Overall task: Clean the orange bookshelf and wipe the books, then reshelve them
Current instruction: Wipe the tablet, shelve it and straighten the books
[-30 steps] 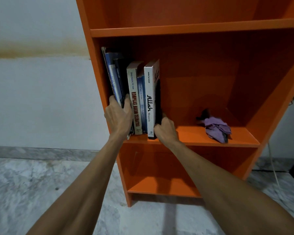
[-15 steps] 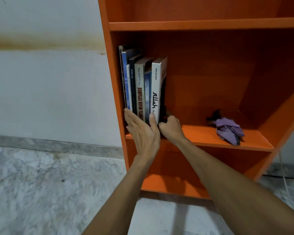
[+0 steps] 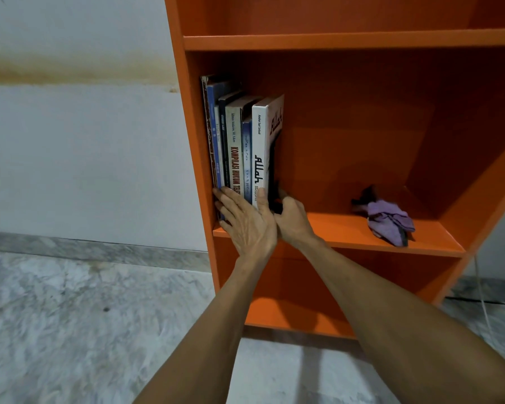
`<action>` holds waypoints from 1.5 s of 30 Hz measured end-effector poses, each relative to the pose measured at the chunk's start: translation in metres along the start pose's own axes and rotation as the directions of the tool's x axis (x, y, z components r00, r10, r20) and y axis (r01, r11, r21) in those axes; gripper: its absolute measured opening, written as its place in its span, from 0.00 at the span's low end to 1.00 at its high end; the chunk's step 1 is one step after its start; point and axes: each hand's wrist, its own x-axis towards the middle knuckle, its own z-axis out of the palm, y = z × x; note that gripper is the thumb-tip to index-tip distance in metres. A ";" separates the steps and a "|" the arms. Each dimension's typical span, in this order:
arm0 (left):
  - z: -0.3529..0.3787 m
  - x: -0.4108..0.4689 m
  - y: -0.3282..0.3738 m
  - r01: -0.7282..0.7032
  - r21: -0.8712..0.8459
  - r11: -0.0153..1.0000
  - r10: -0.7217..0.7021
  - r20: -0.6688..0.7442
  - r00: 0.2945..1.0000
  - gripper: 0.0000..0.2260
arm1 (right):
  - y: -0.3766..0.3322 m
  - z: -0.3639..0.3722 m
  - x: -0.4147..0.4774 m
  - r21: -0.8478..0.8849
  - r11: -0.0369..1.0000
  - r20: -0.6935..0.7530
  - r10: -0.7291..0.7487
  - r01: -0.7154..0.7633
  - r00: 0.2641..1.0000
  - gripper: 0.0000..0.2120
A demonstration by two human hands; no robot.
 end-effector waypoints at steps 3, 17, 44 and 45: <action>-0.008 -0.014 0.000 -0.125 0.051 0.991 0.125 0.003 0.992 0.32 | -0.001 -0.003 -0.002 -0.021 0.999 0.027 -0.027 0.028 0.999 0.28; -0.003 -0.004 -0.001 -0.125 0.044 0.991 0.129 -0.114 0.985 0.36 | 0.003 -0.005 0.000 0.010 1.000 0.095 -0.023 0.023 0.995 0.23; -0.022 -0.054 0.026 -0.199 0.091 0.976 0.183 0.163 0.970 0.26 | 0.027 -0.106 -0.033 -0.268 0.963 0.196 0.017 0.037 0.980 0.28; -0.020 -0.060 0.030 -0.217 0.089 0.972 0.197 0.191 0.962 0.25 | 0.031 -0.116 -0.035 -0.270 0.962 0.152 0.018 0.024 0.988 0.26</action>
